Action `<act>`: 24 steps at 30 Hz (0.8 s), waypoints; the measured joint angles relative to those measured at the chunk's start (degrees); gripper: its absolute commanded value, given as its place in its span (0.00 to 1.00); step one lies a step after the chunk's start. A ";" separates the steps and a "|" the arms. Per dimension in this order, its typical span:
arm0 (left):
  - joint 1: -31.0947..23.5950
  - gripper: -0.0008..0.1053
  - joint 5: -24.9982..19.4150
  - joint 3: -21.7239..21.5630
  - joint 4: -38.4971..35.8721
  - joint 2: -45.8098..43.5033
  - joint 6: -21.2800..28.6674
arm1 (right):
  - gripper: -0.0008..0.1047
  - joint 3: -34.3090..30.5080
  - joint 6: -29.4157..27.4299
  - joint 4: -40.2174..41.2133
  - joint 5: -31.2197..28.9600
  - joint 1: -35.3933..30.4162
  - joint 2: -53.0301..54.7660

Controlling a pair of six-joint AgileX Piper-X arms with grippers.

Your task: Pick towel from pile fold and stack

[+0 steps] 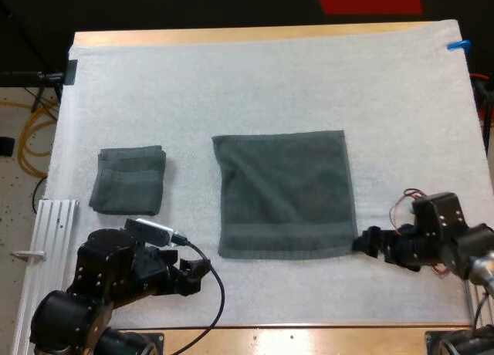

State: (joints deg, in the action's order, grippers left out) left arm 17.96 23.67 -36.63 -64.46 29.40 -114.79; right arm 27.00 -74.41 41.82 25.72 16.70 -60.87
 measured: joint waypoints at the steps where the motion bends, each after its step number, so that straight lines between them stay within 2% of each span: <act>1: 0.00 0.63 0.74 0.34 1.20 0.00 -0.90 | 0.71 0.02 0.82 -1.34 0.76 0.00 -1.47; 9: 0.00 0.63 1.45 0.71 3.31 0.00 -1.79 | 0.71 0.02 4.08 -9.18 5.18 0.00 -12.58; 12: 0.00 0.63 1.45 0.71 3.31 0.00 -1.89 | 0.68 0.22 5.39 -11.70 7.73 0.00 -14.70; 15: 0.00 0.63 1.45 0.71 3.31 0.00 -1.94 | 0.58 0.41 6.74 -13.36 8.97 0.00 -16.19; 20: 0.00 0.63 1.45 0.71 3.31 0.00 -1.94 | 0.35 0.37 6.88 -13.99 9.10 0.00 -17.51; 24: 0.00 0.63 1.45 0.71 3.31 0.00 -1.94 | 0.08 0.13 6.71 -14.05 8.32 0.00 -17.69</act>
State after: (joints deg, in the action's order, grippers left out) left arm 17.96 25.12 -35.92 -61.16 29.40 -116.73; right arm 27.13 -67.70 27.77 34.04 16.70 -78.56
